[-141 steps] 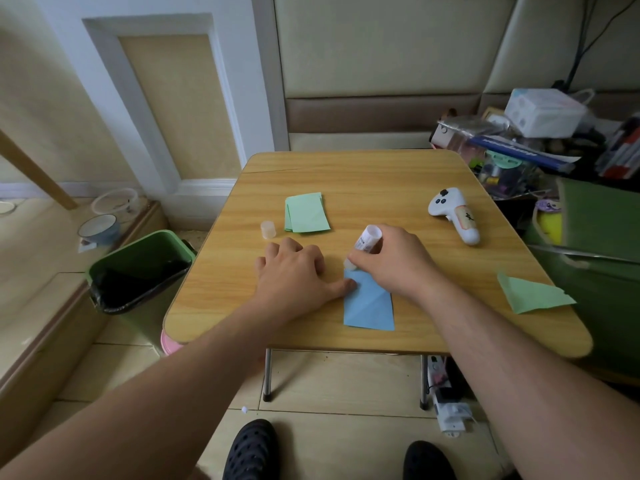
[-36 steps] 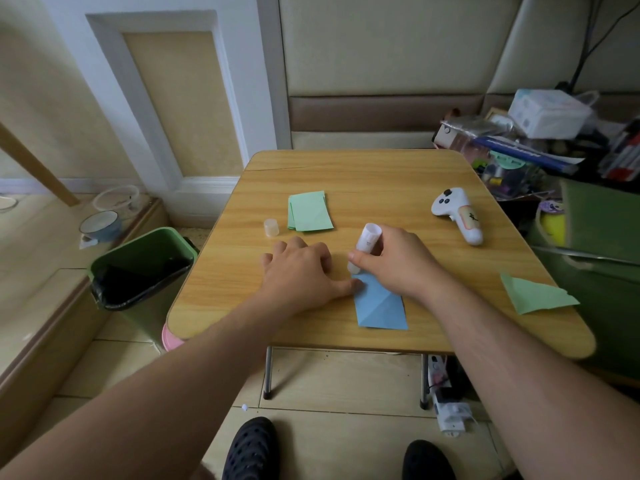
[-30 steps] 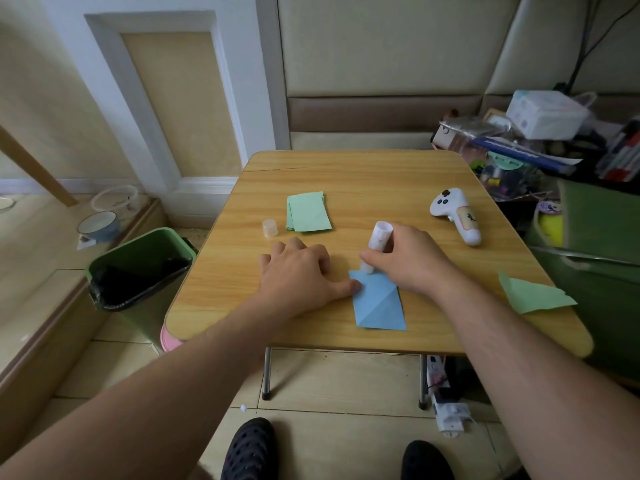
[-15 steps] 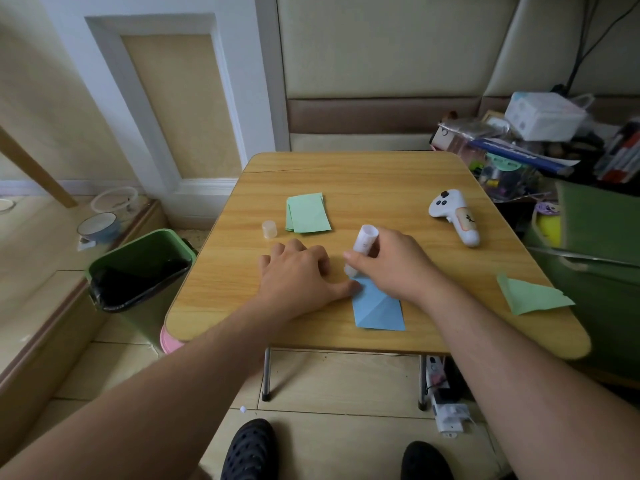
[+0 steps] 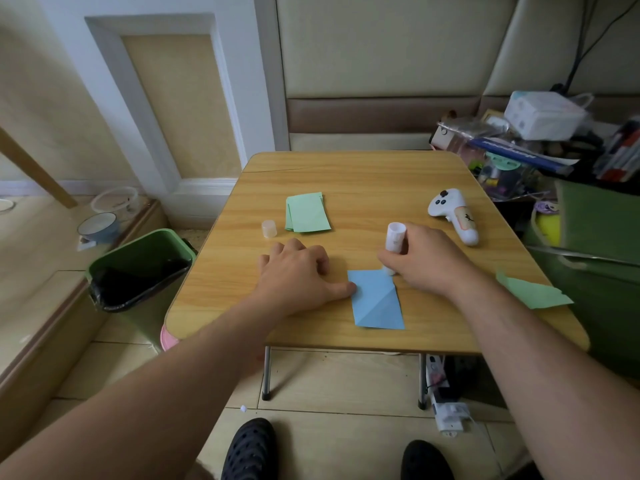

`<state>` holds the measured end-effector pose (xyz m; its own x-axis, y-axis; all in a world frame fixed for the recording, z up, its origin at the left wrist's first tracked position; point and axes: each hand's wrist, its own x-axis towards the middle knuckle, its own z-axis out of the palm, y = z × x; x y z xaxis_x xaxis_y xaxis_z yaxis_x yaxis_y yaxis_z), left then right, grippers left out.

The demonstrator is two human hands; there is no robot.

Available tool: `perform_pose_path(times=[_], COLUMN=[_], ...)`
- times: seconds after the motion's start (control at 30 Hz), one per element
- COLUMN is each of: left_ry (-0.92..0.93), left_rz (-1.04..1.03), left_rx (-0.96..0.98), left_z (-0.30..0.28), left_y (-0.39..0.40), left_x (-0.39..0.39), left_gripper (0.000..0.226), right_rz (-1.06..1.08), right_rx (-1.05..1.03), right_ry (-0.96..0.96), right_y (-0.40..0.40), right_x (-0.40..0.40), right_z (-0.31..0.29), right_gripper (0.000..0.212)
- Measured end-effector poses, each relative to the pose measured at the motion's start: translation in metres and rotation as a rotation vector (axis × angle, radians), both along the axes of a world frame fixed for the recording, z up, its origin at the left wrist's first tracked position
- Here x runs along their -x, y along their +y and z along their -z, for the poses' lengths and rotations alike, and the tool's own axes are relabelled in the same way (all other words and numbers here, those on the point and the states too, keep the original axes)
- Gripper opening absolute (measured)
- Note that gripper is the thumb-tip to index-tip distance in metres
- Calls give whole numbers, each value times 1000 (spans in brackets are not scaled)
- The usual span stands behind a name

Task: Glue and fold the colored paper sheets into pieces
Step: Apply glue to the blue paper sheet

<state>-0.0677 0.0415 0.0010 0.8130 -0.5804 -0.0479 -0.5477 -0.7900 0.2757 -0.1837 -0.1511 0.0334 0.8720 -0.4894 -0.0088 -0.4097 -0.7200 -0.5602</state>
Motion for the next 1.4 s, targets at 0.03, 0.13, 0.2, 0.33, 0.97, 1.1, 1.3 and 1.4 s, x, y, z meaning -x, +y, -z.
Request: perform_pose_path(times=[0.03,0.13,0.2,0.33,0.97,1.1,1.3,1.4], left_ry=[2,0,-3,-9,7,-17,-55,-65], left_rz=[1,-3,-4,2,9,6,16,15], left_rx=[3,11,14,15,7,-18,-44,-26], left_z=[0,0,0,0,-2,0,2,3], left_y=[0,0,0,0,0,-1,-1,1], left_x=[0,1,1,1,4,7,7,8], left_gripper=[58,59,59,59,53,62,72,71], right_rz=[10,27,6,-101,1,-9,-126,-123], right_rx=[12,-17,-63,-131,24,-62,-77,-25], right_ry=[-5,-67,-121,-123,-15,-111,-88,-60], right_y=[0,5,12,28,5,18,32,28], right_x=[0,-3,-7,-14,3,-7,-12,-8], right_z=[0,-1,0,7,-4,-1,13,10], right_gripper=[16,17,21,27,17,26,30,28])
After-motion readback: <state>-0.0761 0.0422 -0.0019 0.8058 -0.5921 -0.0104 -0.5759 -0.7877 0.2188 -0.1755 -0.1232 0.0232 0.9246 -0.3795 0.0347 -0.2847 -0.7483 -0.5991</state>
